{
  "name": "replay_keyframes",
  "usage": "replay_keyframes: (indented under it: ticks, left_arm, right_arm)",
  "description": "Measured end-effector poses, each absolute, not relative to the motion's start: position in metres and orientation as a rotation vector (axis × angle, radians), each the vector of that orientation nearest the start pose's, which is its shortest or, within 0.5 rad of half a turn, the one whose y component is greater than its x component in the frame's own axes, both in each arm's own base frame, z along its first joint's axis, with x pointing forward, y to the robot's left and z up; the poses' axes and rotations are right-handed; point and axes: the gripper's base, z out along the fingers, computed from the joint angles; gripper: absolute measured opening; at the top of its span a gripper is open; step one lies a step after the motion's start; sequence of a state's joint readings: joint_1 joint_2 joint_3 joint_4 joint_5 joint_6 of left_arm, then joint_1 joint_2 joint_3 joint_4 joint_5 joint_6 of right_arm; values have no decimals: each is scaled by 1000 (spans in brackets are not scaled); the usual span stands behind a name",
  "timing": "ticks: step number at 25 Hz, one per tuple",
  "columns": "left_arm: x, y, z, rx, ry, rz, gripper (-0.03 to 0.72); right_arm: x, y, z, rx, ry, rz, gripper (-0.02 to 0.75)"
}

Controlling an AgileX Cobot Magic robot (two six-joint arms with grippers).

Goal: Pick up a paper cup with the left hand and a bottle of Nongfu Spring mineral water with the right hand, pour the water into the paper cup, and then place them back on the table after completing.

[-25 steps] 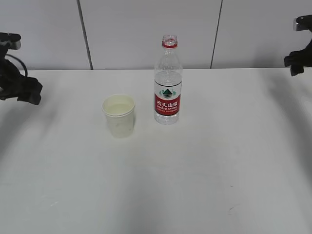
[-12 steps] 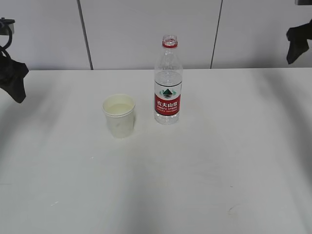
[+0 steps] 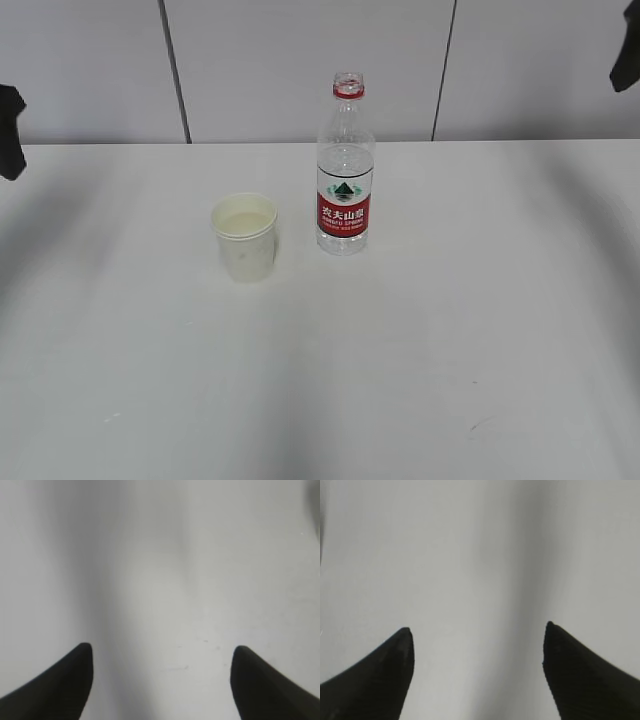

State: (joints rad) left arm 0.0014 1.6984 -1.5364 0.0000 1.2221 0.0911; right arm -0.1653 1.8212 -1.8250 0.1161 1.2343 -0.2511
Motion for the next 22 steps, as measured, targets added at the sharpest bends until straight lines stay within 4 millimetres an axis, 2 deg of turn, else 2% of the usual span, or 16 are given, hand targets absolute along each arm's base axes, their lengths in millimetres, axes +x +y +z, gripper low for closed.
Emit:
replay_keyframes:
  ticks: [4, 9, 15, 19, 22]
  left_arm:
    - [316, 0, 330, 127, 2837, 20, 518]
    - [259, 0, 330, 125, 2838, 9, 518]
    - [181, 0, 329, 121, 2749, 15, 513]
    - [128, 0, 325, 118, 2658, 20, 512]
    - [91, -1, 320, 114, 2568, 25, 512]
  right_arm:
    - [338, -46, 364, -134, 2701, 28, 592]
    - [268, -35, 377, -164, 2675, 14, 592]
    - [196, -26, 370, -204, 2665, -48, 592]
    - [158, -21, 367, -217, 2625, -95, 592]
    - [134, -17, 356, -221, 2616, -100, 592]
